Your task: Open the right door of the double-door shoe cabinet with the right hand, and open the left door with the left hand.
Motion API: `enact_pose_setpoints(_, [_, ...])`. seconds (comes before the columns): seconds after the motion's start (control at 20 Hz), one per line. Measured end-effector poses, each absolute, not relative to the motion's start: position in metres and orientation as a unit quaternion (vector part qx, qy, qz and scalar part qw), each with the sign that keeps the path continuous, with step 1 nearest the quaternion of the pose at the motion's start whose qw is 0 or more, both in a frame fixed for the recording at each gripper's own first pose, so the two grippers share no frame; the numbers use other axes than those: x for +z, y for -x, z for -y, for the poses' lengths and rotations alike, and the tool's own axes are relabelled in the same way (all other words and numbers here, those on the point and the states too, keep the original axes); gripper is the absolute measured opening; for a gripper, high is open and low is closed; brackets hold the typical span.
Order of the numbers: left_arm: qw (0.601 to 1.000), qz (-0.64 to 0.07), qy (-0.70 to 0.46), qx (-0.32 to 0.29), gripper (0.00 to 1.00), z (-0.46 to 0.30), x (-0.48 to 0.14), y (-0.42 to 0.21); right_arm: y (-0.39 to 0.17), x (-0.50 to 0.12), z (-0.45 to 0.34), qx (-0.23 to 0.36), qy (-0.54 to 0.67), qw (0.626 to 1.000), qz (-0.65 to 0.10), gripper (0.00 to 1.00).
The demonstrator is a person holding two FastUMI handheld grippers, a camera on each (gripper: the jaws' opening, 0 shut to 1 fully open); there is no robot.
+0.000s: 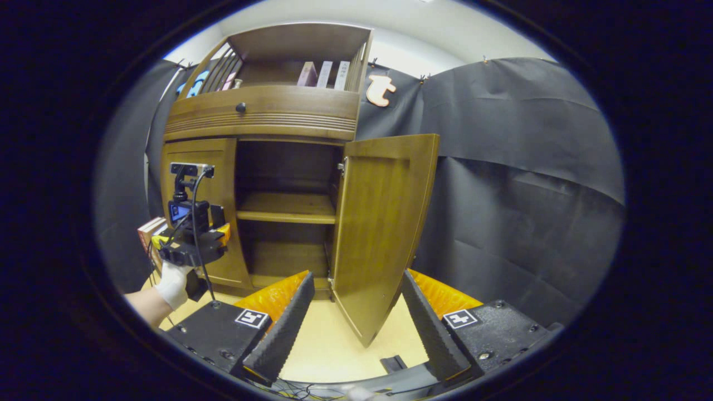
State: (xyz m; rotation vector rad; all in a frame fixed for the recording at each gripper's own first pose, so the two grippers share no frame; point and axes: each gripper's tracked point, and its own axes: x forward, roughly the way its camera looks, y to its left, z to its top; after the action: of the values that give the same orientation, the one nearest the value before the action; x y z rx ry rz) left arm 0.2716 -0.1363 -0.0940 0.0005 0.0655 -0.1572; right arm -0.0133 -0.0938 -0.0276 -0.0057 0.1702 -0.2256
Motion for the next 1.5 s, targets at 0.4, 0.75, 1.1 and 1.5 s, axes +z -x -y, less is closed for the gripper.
enact_pose_setpoints(0.4, [0.992,-0.035,0.001,-0.117,0.29,0.133,-0.095,-0.242,0.033,-0.043,0.090,-0.105,-0.010,0.990,-0.098,1.00])
enact_pose_setpoints(0.75, [0.989,-0.036,0.008,-0.144,0.20,0.123,-0.095,-0.208,0.036,-0.051,0.075,-0.082,-0.015,0.991,-0.105,0.99])
enact_pose_setpoints(1.1, [0.987,-0.041,0.014,-0.158,0.20,0.109,-0.097,-0.175,0.038,-0.047,0.060,-0.062,-0.005,0.993,-0.099,0.99])
enact_pose_setpoints(1.5, [0.987,-0.042,0.021,-0.154,0.20,0.087,-0.097,-0.143,0.034,-0.048,0.039,-0.039,0.004,0.994,-0.100,0.99])
